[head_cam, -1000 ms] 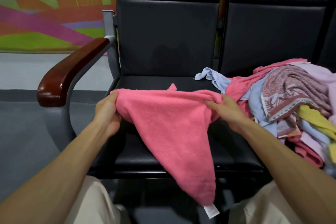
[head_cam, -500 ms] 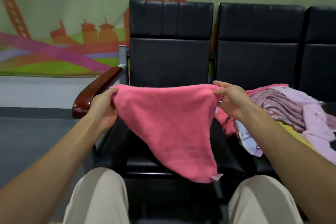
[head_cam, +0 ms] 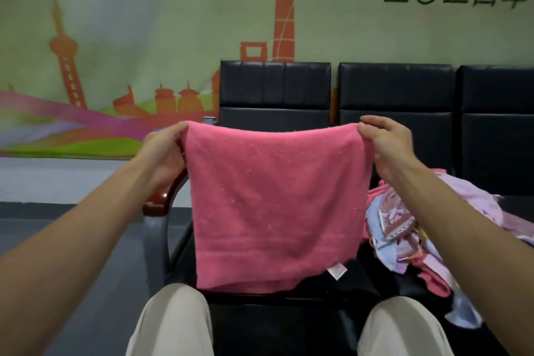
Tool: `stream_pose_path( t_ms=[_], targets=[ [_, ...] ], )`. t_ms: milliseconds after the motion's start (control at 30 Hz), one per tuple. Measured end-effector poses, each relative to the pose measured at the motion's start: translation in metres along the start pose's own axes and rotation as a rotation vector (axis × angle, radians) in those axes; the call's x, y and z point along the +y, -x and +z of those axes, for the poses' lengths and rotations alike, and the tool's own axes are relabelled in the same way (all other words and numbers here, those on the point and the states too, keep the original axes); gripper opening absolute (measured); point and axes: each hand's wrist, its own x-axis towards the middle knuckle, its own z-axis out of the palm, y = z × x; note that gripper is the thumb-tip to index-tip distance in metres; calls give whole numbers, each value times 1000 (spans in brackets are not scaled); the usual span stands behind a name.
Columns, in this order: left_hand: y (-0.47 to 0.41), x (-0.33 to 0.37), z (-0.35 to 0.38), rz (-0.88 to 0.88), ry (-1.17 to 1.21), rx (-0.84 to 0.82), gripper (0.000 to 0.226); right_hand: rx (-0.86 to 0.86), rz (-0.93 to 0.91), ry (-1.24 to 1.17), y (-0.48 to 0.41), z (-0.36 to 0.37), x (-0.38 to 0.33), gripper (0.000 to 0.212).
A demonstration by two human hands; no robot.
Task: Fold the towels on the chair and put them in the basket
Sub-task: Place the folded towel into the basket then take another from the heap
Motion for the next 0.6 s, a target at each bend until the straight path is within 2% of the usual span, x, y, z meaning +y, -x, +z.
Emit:
stream_pose_path(
  t_ms=[67,200,233,333,467,533,600],
  targets=[
    [0,-1,2,48,-28,99,9,-6,-7,45,-1,-3,-1,15],
    [-9,-6,-1,192,-372,235,13,10,-98,211,-4,-9,1,20],
    [-11,-5,-3,204,-410,253,22,12,-106,240,-4,-10,2,22],
    [-14,-2,-5,152,-446,199,37,-49,-9,254,-2,-11,4,26],
    [-13,-3,-4,98,-344,151,18,-189,196,188,-1,-11,9,46],
    [-14,-8,-7,90,-362,146,10,-184,233,155,-2,-11,13,51],
    [-16,-12,-10,80,-405,124,17,-114,210,130,-2,-10,17,44]
  ],
)
